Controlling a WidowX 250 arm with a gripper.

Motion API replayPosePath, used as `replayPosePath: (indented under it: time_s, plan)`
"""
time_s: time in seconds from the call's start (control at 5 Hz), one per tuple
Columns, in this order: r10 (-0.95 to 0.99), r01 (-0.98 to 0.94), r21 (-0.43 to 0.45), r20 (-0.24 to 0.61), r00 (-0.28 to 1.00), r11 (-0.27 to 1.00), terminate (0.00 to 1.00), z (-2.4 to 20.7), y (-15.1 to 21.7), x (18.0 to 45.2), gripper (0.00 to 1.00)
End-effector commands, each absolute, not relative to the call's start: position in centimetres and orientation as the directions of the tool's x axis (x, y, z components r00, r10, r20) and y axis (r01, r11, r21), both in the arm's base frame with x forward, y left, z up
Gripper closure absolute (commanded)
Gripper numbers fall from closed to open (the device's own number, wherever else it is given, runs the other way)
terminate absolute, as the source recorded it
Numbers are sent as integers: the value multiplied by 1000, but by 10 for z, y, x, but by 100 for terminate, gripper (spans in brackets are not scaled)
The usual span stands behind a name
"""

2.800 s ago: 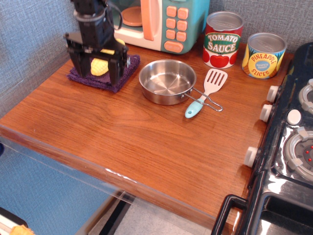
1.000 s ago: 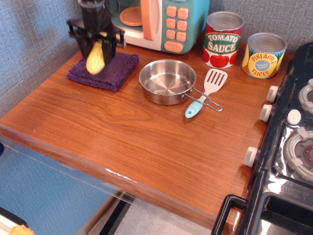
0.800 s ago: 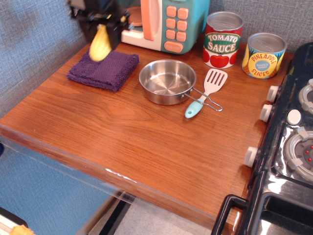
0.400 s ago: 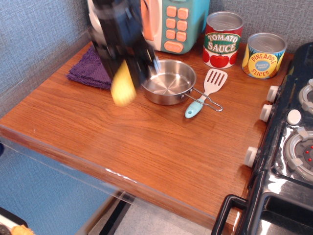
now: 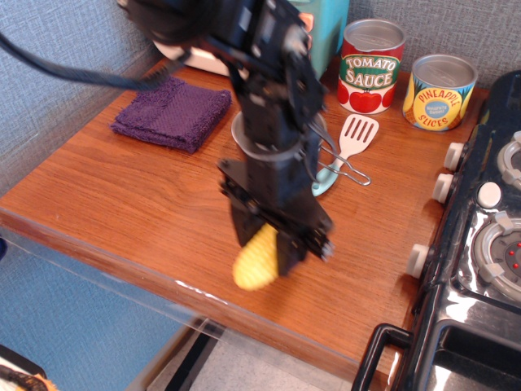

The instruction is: Place corn in front of the spatula on the table.

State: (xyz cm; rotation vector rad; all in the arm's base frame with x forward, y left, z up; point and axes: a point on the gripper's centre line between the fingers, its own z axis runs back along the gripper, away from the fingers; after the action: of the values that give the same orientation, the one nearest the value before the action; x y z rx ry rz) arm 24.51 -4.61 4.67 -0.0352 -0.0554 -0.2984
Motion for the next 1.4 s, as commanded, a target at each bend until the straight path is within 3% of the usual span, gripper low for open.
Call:
replayPosePath:
  time_s: [0.0, 0.2, 0.4, 0.8, 1.0, 1.2]
  plan:
    - [-298, 300, -6, 75, 952, 954, 0, 47, -46, 239, 100]
    - [-246, 248, -15, 71, 967, 969, 0, 44, -40, 242, 100]
    - [-204, 206, -24, 62, 977, 978, 0, 44, -34, 245, 0]
    - [-184, 188, -35, 97, 978, 982, 0, 65, -23, 247, 0]
    - [-161, 157, 34, 187, 969, 987, 0, 106, -1, 242, 0]
    - [-140, 129, 61, 227, 964, 990, 0, 127, 25, 238, 0]
